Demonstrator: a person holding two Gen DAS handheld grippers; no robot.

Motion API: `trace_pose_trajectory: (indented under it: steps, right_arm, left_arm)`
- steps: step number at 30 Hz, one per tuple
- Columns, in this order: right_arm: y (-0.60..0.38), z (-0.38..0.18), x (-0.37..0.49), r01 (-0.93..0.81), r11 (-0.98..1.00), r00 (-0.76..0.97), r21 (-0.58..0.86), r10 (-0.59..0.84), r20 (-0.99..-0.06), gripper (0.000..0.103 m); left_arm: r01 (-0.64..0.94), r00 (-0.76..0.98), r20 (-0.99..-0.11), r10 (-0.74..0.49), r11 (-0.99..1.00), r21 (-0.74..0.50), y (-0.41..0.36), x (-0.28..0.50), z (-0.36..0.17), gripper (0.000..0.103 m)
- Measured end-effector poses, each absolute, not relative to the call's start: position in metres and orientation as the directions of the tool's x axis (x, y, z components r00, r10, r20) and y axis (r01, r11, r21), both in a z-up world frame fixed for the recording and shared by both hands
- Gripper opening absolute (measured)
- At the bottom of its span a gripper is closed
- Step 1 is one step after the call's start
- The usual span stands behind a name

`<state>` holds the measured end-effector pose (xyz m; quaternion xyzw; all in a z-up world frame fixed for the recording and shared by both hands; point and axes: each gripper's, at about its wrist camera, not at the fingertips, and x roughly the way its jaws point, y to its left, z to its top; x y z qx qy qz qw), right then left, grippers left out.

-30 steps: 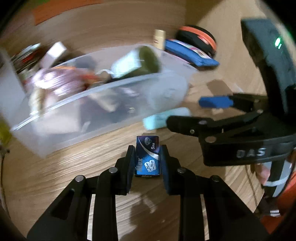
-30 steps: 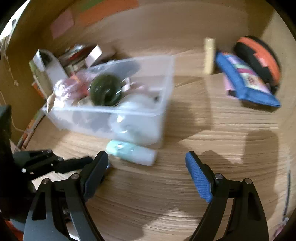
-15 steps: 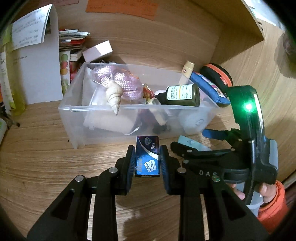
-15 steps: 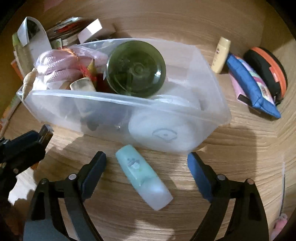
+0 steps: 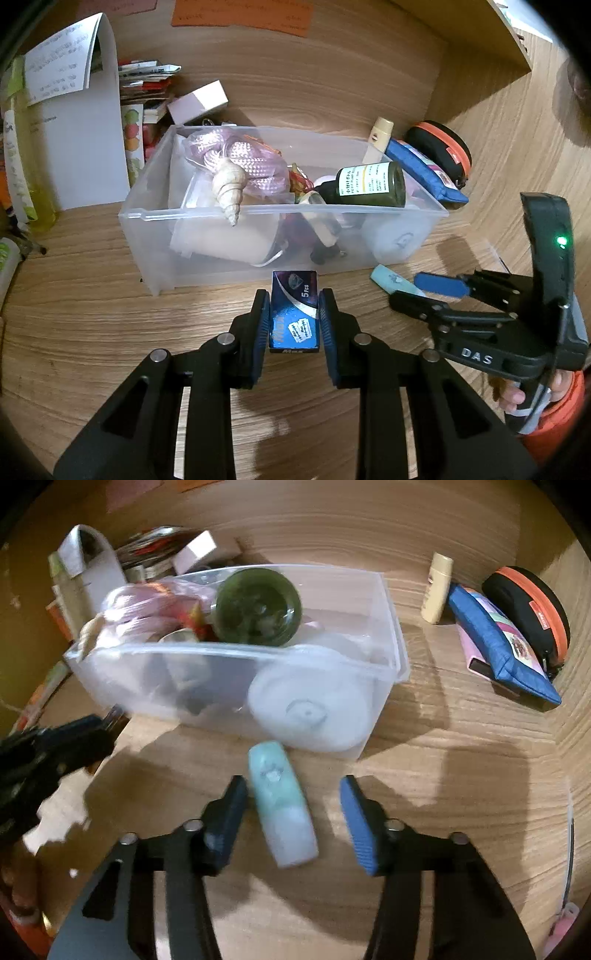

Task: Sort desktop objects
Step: 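Grasp the mint-green tube with the right gripper while the left gripper holds the blue box, then lower the blue box and mint tube into the clear box and open both grippers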

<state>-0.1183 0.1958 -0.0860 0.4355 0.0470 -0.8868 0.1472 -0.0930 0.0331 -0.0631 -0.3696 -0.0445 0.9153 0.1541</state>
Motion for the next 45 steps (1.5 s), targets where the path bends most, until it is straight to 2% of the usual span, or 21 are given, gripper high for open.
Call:
trace_pose_trajectory:
  steps: [4,7,18,22,25,37,45]
  right_arm:
    - [0.194,-0.086,-0.118,0.337,-0.940,-0.569,0.051,-0.247,-0.784,0.027]
    - [0.189,-0.086,-0.120,0.361,-0.932,-0.566,0.037,-0.251,-0.785,0.023]
    - [0.191,-0.078,-0.088,0.419,-0.903,-0.564,0.097,-0.342,-0.752,0.023]
    - [0.202,-0.067,-0.084,0.436,-0.873,-0.533,0.217,-0.445,-0.720,0.023]
    - [0.205,-0.057,-0.083,0.444,-0.860,-0.544,0.250,-0.481,-0.688,0.023]
    - [0.223,-0.008,-0.089,0.442,-0.867,-0.649,0.229,-0.485,-0.586,0.023]
    - [0.233,0.009,-0.123,0.403,-0.892,-0.697,0.205,-0.445,-0.563,0.023]
  left_arm:
    - [-0.234,-0.684,-0.669,0.291,-0.956,-0.177,0.035,-0.095,-0.064,0.026]
    - [-0.221,-0.687,-0.676,0.267,-0.963,-0.157,0.036,-0.095,-0.065,0.026]
    - [-0.199,-0.688,-0.657,0.309,-0.950,-0.239,0.020,-0.090,-0.058,0.026]
    - [-0.195,-0.700,-0.626,0.343,-0.936,-0.294,0.015,-0.078,-0.047,0.026]
    - [-0.190,-0.723,-0.611,0.321,-0.944,-0.272,0.020,-0.070,-0.036,0.026]
    - [-0.263,-0.789,-0.510,0.343,-0.939,-0.223,0.040,-0.074,0.011,0.026]
    - [-0.241,-0.797,-0.516,0.316,-0.948,-0.207,0.042,-0.117,0.021,0.026]
